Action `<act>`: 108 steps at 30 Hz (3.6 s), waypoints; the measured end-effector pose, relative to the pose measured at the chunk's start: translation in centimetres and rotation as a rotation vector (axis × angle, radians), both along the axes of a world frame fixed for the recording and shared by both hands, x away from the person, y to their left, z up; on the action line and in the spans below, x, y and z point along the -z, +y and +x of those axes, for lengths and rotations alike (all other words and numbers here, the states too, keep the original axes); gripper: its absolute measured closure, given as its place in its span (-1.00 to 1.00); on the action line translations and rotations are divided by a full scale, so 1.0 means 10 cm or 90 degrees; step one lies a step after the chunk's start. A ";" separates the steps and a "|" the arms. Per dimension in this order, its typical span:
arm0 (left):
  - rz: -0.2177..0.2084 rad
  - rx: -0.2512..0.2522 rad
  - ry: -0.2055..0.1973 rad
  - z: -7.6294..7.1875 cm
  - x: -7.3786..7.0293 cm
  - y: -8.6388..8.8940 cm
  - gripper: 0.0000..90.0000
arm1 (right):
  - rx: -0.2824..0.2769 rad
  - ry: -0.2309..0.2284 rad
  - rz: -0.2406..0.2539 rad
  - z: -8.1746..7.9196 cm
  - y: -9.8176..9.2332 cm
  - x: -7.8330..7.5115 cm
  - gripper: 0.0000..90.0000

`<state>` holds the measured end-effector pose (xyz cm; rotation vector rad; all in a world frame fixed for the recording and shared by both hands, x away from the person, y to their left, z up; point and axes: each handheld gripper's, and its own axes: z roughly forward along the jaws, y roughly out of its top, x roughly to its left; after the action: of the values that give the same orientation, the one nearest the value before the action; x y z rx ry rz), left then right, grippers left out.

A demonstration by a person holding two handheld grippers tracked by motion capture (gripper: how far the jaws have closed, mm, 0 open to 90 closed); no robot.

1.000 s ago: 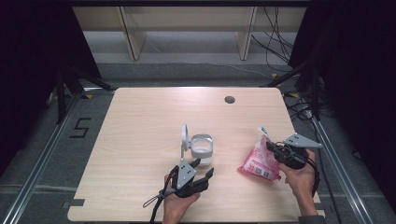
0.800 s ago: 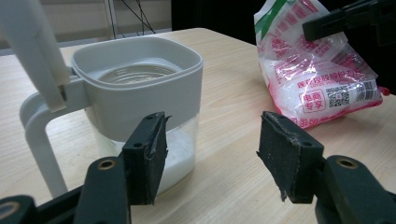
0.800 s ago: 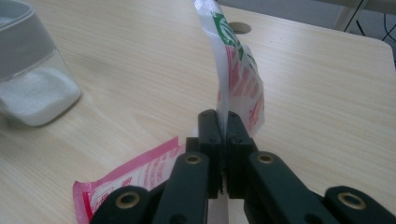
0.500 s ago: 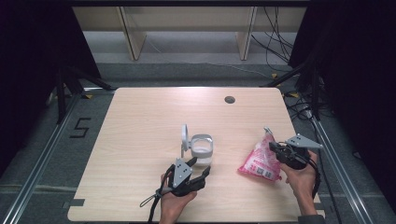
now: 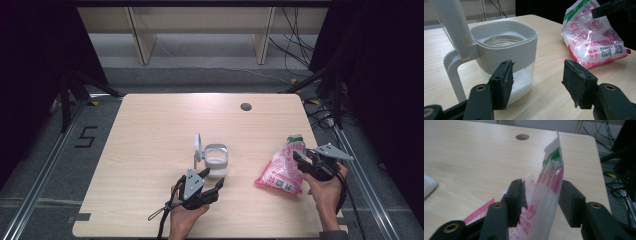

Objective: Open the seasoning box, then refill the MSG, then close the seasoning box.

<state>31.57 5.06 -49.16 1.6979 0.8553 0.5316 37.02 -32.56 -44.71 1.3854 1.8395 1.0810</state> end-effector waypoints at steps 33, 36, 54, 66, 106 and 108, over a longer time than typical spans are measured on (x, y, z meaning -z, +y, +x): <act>0.020 -0.010 -0.005 -0.02 -0.13 0.37 0.04 | -0.151 -0.004 0.036 -0.14 0.58 -0.05 -0.11; 0.014 -0.020 0.009 -0.02 -0.13 0.41 0.04 | -0.155 0.001 0.040 -0.15 0.59 -0.03 -0.14; 0.018 -0.046 0.004 0.05 -0.14 0.59 0.08 | -0.197 -0.024 0.030 -0.24 0.69 0.04 -0.13; 0.023 -0.064 -0.014 0.18 -0.22 0.74 0.26 | -0.215 -0.008 0.023 -0.31 0.74 0.10 -0.14; 0.047 -0.049 -0.044 0.39 -0.42 0.57 0.98 | -0.245 0.021 0.029 -0.42 0.86 0.17 -0.32; 0.045 -0.051 -0.044 0.40 -0.42 0.57 0.98 | -0.247 0.021 0.017 -0.42 0.85 0.17 -0.38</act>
<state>35.56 10.77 -44.94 1.7041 0.8659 0.6780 32.84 -24.07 -46.38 1.0885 2.1826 1.2806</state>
